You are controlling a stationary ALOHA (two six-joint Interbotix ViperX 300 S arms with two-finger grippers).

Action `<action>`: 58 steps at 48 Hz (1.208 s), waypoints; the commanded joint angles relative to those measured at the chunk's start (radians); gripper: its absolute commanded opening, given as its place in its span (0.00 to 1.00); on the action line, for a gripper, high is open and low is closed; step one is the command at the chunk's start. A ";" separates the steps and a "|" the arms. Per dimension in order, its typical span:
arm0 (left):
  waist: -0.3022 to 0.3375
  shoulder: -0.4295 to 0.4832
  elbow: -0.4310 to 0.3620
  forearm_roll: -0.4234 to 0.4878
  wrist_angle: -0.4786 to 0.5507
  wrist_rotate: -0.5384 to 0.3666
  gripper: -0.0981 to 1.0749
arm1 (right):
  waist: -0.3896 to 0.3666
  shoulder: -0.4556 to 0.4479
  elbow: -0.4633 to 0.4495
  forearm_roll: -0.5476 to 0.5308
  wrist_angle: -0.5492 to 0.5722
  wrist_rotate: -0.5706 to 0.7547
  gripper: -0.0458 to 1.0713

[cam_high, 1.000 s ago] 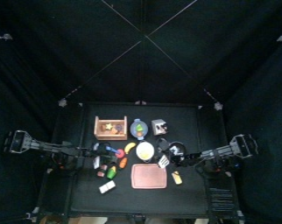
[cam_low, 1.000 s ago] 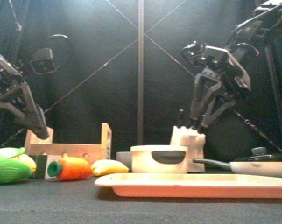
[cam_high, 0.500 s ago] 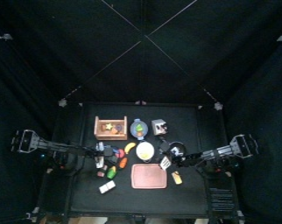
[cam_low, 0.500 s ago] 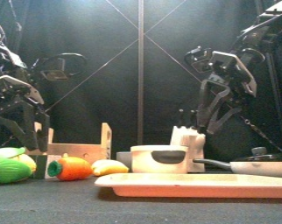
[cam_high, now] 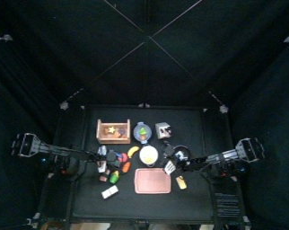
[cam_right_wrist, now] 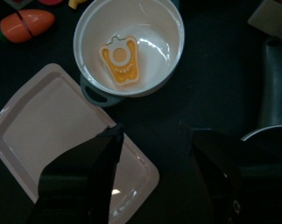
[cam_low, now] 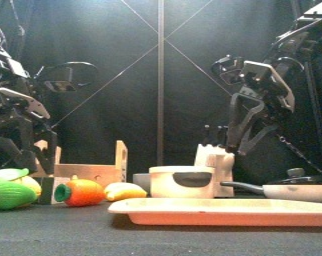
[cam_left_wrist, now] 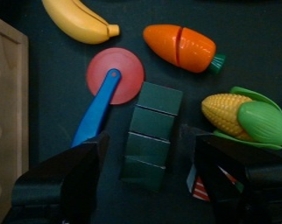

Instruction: Grab green sushi roll

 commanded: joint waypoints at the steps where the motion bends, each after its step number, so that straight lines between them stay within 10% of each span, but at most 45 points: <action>1: -0.008 0.002 -0.011 0.006 -0.002 -0.002 0.93 | -0.002 -0.009 -0.008 -0.002 -0.002 0.002 0.83; 58: -0.014 0.144 -0.034 0.006 -0.008 -0.005 0.91 | -0.003 0.017 -0.005 0.002 -0.002 0.002 0.83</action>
